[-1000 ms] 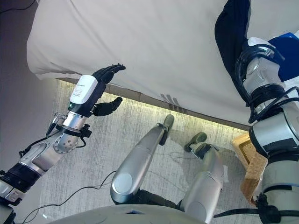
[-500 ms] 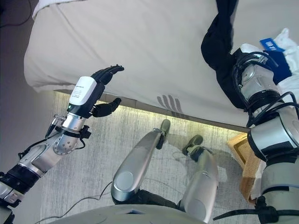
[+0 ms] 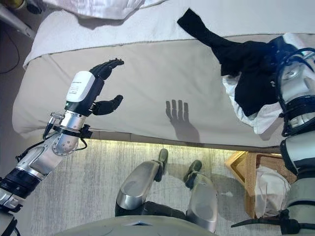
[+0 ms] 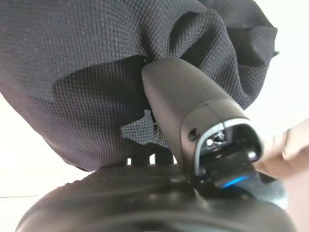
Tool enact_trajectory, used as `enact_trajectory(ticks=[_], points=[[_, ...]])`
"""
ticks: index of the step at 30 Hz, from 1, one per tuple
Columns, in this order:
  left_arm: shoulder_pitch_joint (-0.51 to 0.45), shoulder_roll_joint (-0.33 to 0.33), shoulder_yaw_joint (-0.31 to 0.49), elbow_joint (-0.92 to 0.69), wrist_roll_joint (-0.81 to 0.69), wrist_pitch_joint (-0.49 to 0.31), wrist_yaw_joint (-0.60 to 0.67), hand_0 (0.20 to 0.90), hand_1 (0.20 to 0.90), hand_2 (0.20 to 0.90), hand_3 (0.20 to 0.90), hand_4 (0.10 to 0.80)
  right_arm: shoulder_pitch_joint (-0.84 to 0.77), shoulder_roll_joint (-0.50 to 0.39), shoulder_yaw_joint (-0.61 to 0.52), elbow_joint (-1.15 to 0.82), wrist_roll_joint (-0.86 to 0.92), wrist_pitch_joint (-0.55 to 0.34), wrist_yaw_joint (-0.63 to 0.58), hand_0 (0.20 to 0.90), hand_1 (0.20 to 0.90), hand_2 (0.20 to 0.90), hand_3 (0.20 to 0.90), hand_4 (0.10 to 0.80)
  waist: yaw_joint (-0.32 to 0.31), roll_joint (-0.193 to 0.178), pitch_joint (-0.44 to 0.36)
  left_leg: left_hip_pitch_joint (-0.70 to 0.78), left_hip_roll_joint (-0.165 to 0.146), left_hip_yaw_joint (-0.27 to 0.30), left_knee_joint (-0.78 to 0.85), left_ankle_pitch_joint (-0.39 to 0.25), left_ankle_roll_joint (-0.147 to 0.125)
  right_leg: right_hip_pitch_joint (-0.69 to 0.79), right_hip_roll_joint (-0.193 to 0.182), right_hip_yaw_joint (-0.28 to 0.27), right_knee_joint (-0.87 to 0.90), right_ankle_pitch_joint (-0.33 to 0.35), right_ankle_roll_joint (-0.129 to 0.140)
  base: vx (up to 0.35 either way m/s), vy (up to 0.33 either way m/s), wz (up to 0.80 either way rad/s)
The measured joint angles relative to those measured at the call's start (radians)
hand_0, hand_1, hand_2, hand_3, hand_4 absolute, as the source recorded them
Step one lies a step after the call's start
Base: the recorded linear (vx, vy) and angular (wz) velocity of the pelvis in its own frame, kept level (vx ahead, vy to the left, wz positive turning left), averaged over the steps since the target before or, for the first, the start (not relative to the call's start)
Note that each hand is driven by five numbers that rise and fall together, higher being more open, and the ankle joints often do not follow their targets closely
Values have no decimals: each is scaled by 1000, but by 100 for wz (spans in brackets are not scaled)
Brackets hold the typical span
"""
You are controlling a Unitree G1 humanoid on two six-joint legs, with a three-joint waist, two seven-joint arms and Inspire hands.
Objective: Pick up the clothes from the bed and place them into the basket
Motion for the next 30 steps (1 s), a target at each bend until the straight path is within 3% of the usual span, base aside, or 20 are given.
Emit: enact_trajectory(ticks=[4, 7, 8, 11, 13, 14, 15, 16, 17, 18, 20, 22, 30], points=[[-1, 2, 0, 3, 1, -20, -55, 900, 900, 900, 900, 800, 4, -30, -42, -23, 81, -21, 6, 300, 300, 300, 200, 100, -19, -36, -17, 98, 14, 13, -84, 18, -14, 88, 36, 7, -90, 37, -13, 82, -36, -12], [19, 4, 1, 6, 0, -60, -59, 900, 900, 900, 900, 800, 33, -34, -68, -26, 126, -43, 3, 300, 300, 300, 200, 100, -30, -91, -155, 60, 15, 15, -125, 22, -20, 59, 50, 7, -154, 41, -8, 20, -26, -7], [8, 3, 0, 8, 1, -72, -59, 900, 900, 900, 900, 800, 28, -39, -87, -31, 146, -56, 0, 300, 300, 300, 200, 100, -39, -95, -158, 79, 20, 18, -134, 25, -22, 82, 60, 12, -179, 60, -8, -13, -26, -13], [8, 4, 2, 22, 0, -101, -59, 900, 900, 900, 900, 800, 28, -43, -94, -63, 193, -84, -3, 300, 300, 300, 200, 100, -59, -103, -175, 93, 24, 31, -100, 25, -22, 137, 75, 22, -248, 107, -47, -4, -32, -20], [6, 4, 1, 52, 1, -126, -59, 900, 900, 900, 900, 800, 26, -44, -94, -78, 228, -91, -4, 300, 300, 300, 200, 100, -64, -124, -184, 14, 21, 34, 24, 1, -21, 143, 60, 39, -275, 151, -79, -13, -26, -26], [7, 5, -6, 65, 2, -133, -59, 900, 900, 900, 900, 800, 27, -51, -94, -80, 244, -91, -4, 300, 300, 300, 200, 100, -64, -132, -199, 12, 15, 26, -50, 0, -12, 133, 54, 63, -276, 152, -78, -13, -16, -15], [6, 5, -8, 71, 3, -147, -59, 900, 900, 900, 900, 800, 25, -73, -94, -89, 256, -91, -7, 300, 300, 300, 200, 100, -77, -107, -217, 42, 38, 20, -228, 60, -11, 133, 77, 60, -279, 150, -75, -14, -17, -10], [7, 12, -6, 74, 5, -160, -56, 900, 900, 900, 900, 800, 28, -89, -96, -99, 268, -91, -16, 300, 300, 300, 200, 100, -90, -91, -227, 58, 68, 29, -277, 157, -21, 139, 94, 65, -284, 136, -44, -11, -12, -12], [7, 11, -6, 91, 5, -163, -54, 900, 900, 900, 900, 800, 27, -95, -96, -106, 276, -90, -17, 300, 300, 300, 200, 100, -93, -99, -228, 65, 62, 39, -284, 170, -24, 138, 86, 77, -286, 145, -16, -16, -8, -22], [8, 11, -7, 102, 6, -163, -54, 900, 900, 900, 900, 800, 27, -113, -96, -125, 279, -90, -17, 300, 300, 300, 200, 100, -104, -99, -228, 68, 60, 42, -285, 170, -24, 138, 84, 83, -291, 160, 7, -15, -4, -22], [8, 8, -7, 127, 9, -163, -54, 900, 900, 900, 900, 800, 25, -149, -105, -156, 281, -94, -20, 300, 300, 300, 200, 100, -116, -99, -228, 82, 44, 64, -296, 170, -24, 145, 72, 102, -313, 163, 12, -8, 0, -26], [8, 9, -7, 138, 9, -163, -53, 900, 900, 900, 900, 800, 25, -167, -110, -161, 282, -98, -20, 300, 300, 300, 200, 100, -123, -100, -228, 84, 34, 77, -296, 170, -24, 156, 61, 103, -338, 180, 36, -5, -4, -27], [8, 7, -6, 161, 13, -168, -48, 900, 900, 900, 900, 800, 25, -218, -113, -163, 283, -97, 14, 300, 300, 300, 200, 100, -175, -100, -228, 100, 37, 118, -297, 169, -24, 151, 63, 158, -344, 182, 39, 15, -6, -20]])
